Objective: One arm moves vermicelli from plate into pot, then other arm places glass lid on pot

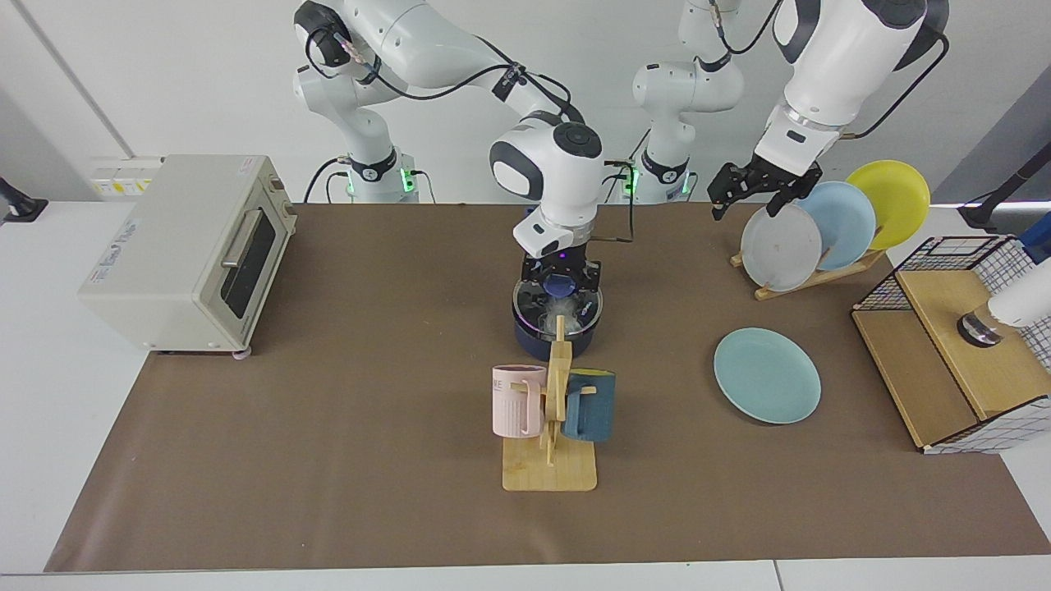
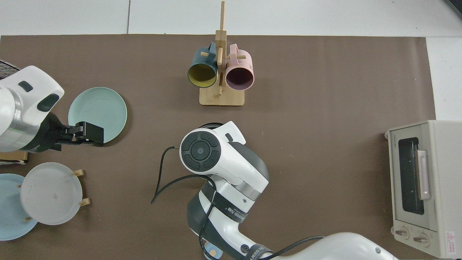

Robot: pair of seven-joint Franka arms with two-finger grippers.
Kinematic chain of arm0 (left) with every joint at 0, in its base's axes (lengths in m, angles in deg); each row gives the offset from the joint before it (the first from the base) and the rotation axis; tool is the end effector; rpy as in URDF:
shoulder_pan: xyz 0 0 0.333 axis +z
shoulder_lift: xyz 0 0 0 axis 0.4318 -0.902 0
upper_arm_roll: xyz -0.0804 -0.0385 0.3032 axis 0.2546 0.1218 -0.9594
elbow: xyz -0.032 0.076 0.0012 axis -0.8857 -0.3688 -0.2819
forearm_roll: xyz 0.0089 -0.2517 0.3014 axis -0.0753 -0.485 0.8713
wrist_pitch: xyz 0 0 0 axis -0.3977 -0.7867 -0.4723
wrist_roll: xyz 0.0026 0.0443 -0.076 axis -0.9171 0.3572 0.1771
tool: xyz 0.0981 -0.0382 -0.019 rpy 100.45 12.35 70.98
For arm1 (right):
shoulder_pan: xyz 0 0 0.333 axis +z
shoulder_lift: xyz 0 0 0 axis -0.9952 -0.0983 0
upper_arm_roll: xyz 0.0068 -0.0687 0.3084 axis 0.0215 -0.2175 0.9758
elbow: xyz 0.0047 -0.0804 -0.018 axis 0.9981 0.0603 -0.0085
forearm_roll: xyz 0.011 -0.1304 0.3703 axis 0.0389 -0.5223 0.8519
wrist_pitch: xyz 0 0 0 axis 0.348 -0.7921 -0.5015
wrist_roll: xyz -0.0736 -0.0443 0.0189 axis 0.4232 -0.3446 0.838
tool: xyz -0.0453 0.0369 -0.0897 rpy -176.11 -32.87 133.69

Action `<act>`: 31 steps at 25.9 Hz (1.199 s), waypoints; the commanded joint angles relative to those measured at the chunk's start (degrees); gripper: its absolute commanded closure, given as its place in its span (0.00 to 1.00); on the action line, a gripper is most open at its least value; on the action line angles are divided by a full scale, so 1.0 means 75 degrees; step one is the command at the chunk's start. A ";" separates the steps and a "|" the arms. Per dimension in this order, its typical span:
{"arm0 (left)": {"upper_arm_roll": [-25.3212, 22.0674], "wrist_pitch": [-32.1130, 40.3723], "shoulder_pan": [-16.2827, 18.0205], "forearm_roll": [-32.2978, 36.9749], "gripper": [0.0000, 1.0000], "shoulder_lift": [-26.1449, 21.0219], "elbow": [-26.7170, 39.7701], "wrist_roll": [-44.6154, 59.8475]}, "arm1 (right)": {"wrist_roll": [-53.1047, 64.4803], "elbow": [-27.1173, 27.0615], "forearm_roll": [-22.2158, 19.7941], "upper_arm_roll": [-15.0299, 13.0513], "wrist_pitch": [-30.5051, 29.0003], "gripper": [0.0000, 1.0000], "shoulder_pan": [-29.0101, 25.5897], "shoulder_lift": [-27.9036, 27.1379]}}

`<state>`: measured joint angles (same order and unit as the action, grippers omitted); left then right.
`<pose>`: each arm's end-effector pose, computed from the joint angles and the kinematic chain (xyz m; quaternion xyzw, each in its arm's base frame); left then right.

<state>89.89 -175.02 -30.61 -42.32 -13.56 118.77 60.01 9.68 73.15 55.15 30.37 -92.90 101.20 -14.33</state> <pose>0.5278 -0.0788 0.6088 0.9985 0.0302 -0.0398 0.0202 0.5188 0.4351 0.3837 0.9929 -0.1149 0.0308 0.0027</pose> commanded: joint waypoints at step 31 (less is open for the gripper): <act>0.0009 -0.0070 0.0038 -0.0011 0.00 0.0115 0.0080 -0.0011 | -0.0061 -0.0761 -0.0208 0.0057 0.0388 0.00 -0.0066 -0.0461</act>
<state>89.89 -175.02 -30.60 -42.32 -13.54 118.76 60.01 9.53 70.84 54.81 30.05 -92.56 100.94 -16.38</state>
